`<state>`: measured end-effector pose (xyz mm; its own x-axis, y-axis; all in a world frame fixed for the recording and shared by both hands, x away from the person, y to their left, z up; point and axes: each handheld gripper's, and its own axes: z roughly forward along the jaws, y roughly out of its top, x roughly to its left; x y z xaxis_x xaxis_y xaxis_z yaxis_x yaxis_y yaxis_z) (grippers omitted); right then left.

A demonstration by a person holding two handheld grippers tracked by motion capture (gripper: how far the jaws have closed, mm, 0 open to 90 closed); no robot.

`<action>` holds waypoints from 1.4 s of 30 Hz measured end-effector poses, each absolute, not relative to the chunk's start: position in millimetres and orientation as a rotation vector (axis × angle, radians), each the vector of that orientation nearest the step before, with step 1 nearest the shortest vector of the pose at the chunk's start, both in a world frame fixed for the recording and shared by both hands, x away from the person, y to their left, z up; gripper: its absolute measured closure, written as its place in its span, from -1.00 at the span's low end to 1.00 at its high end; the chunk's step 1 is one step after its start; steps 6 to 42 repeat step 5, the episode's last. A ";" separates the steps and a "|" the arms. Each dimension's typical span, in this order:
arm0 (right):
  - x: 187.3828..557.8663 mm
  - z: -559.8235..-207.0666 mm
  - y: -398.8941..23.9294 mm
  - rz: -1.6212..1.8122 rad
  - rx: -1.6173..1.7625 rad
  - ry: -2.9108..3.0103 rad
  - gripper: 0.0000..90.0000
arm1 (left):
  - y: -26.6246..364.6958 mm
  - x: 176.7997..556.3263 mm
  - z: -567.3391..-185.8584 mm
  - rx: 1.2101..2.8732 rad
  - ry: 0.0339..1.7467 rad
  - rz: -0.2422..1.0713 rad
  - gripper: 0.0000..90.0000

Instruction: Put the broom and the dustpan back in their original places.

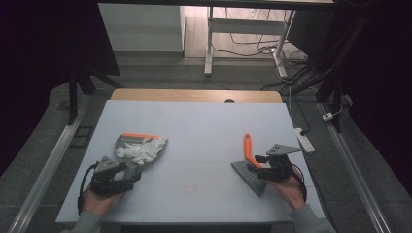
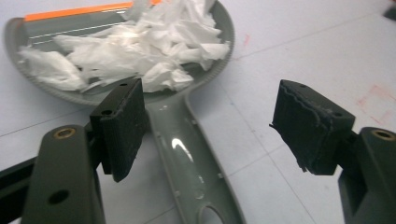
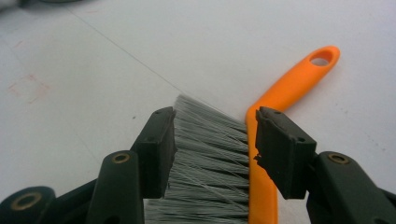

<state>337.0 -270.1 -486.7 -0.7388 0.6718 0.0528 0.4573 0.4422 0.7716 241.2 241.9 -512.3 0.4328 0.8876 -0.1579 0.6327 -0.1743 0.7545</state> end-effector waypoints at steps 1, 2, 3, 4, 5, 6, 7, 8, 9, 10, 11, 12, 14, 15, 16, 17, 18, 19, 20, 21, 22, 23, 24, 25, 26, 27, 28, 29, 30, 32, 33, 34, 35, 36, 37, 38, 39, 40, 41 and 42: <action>335.8 -486.7 -270.3 1.182 0.963 2.435 0.06 | 241.4 241.4 -512.3 1.907 1.281 0.405 -0.41; 334.4 -486.6 -270.2 1.182 0.950 2.432 0.06 | 241.1 241.7 -512.4 1.909 1.276 0.402 -0.41; 333.2 -486.4 -270.2 1.179 0.935 2.427 0.06 | 240.9 242.0 -512.6 1.910 1.273 0.398 -0.41; 332.2 -486.1 -270.0 1.180 0.923 2.423 0.06 | 240.7 242.3 -512.7 1.912 1.272 0.394 -0.41; 331.7 -485.8 -270.0 1.183 0.911 2.422 0.06 | 240.7 242.5 -512.9 1.913 1.271 0.391 -0.41; 331.7 -485.8 -270.0 1.183 0.911 2.422 0.06 | 240.7 242.5 -512.9 1.913 1.271 0.391 -0.41; 331.7 -485.8 -270.0 1.183 0.911 2.422 0.06 | 240.7 242.5 -512.9 1.913 1.271 0.391 -0.41; 331.7 -485.8 -270.0 1.183 0.911 2.422 0.06 | 240.7 242.5 -512.9 1.913 1.271 0.391 -0.41; 331.7 -485.8 -270.0 1.183 0.911 2.422 0.06 | 240.7 242.5 -512.9 1.913 1.271 0.391 -0.41; 331.7 -485.8 -270.0 1.183 0.911 2.422 0.06 | 240.7 242.5 -512.9 1.913 1.271 0.391 -0.41; 331.7 -485.8 -270.0 1.183 0.911 2.422 0.06 | 240.7 242.5 -512.9 1.913 1.271 0.391 -0.41; 331.7 -485.8 -270.0 1.183 0.911 2.422 0.06 | 240.7 242.5 -512.9 1.913 1.271 0.391 -0.41; 331.7 -485.8 -270.0 1.183 0.911 2.422 0.06 | 240.7 242.5 -512.9 1.913 1.271 0.391 -0.41; 331.7 -485.8 -270.0 1.183 0.911 2.422 0.06 | 240.7 242.5 -512.9 1.913 1.271 0.391 -0.41; 331.7 -485.8 -270.0 1.183 0.911 2.422 0.06 | 240.7 242.5 -512.9 1.913 1.271 0.391 -0.41; 331.7 -485.8 -270.0 1.183 0.911 2.422 0.06 | 240.7 242.5 -512.9 1.913 1.271 0.391 -0.41; 331.7 -485.8 -270.0 1.183 0.911 2.422 0.06 | 240.7 242.5 -512.9 1.913 1.271 0.391 -0.41; 331.7 -485.8 -270.0 1.183 0.911 2.422 0.06 | 240.7 242.5 -512.9 1.913 1.271 0.391 -0.41; 331.7 -485.8 -270.0 1.183 0.911 2.422 0.06 | 240.7 242.5 -512.9 1.913 1.271 0.391 -0.41; 331.7 -485.8 -270.0 1.183 0.911 2.422 0.06 | 240.7 242.5 -512.9 1.913 1.271 0.391 -0.41; 331.7 -485.8 -270.0 1.183 0.911 2.422 0.06 | 240.7 242.5 -512.9 1.913 1.271 0.391 -0.41; 331.7 -485.8 -270.0 1.183 0.911 2.422 0.06 | 240.7 242.5 -512.9 1.913 1.271 0.391 -0.41; 331.7 -485.8 -270.0 1.183 0.911 2.422 0.06 | 240.7 242.5 -512.9 1.913 1.271 0.391 -0.41; 331.7 -485.8 -270.0 1.183 0.911 2.422 0.06 | 240.7 242.5 -512.9 1.913 1.271 0.391 -0.41; 331.7 -485.8 -270.0 1.183 0.911 2.422 0.06 | 240.7 242.5 -512.9 1.913 1.271 0.391 -0.41; 331.7 -485.8 -270.0 1.183 0.911 2.422 0.06 | 240.7 242.5 -512.9 1.913 1.271 0.391 -0.41; 331.7 -485.8 -270.0 1.183 0.911 2.422 0.06 | 240.7 242.5 -512.9 1.913 1.271 0.391 -0.41; 331.7 -485.8 -270.0 1.183 0.911 2.422 0.06 | 240.7 242.5 -512.9 1.913 1.271 0.391 -0.41; 331.7 -485.8 -270.0 1.183 0.911 2.422 0.06 | 240.7 242.5 -512.9 1.913 1.271 0.391 -0.41; 331.7 -485.8 -270.0 1.183 0.911 2.422 0.06 | 240.7 242.5 -512.9 1.913 1.271 0.391 -0.41; 331.7 -485.8 -270.0 1.183 0.911 2.422 0.06 | 240.7 242.5 -512.9 1.913 1.271 0.391 -0.41; 331.7 -485.8 -270.0 1.183 0.911 2.422 0.06 | 240.7 242.5 -512.9 1.913 1.271 0.391 -0.41; 331.7 -485.8 -270.0 1.183 0.911 2.422 0.06 | 240.7 242.5 -512.9 1.913 1.271 0.391 -0.41; 331.7 -485.8 -270.0 1.183 0.911 2.422 0.06 | 240.7 242.5 -512.9 1.913 1.271 0.391 -0.41; 331.7 -485.8 -270.0 1.183 0.911 2.422 0.06 | 240.7 242.5 -512.9 1.913 1.271 0.391 -0.41; 331.7 -485.8 -270.0 1.183 0.911 2.422 0.06 | 240.7 242.5 -512.9 1.913 1.271 0.391 -0.41; 331.7 -485.8 -270.0 1.183 0.911 2.422 0.06 | 240.7 242.5 -512.9 1.913 1.271 0.391 -0.41; 331.7 -485.8 -270.0 1.183 0.911 2.422 0.06 | 240.7 242.5 -512.9 1.913 1.271 0.391 -0.41; 331.7 -485.8 -270.0 1.183 0.911 2.422 0.06 | 240.7 242.5 -512.9 1.913 1.271 0.391 -0.41; 331.7 -485.8 -270.0 1.183 0.911 2.422 0.06 | 240.7 242.5 -512.9 1.913 1.271 0.391 -0.41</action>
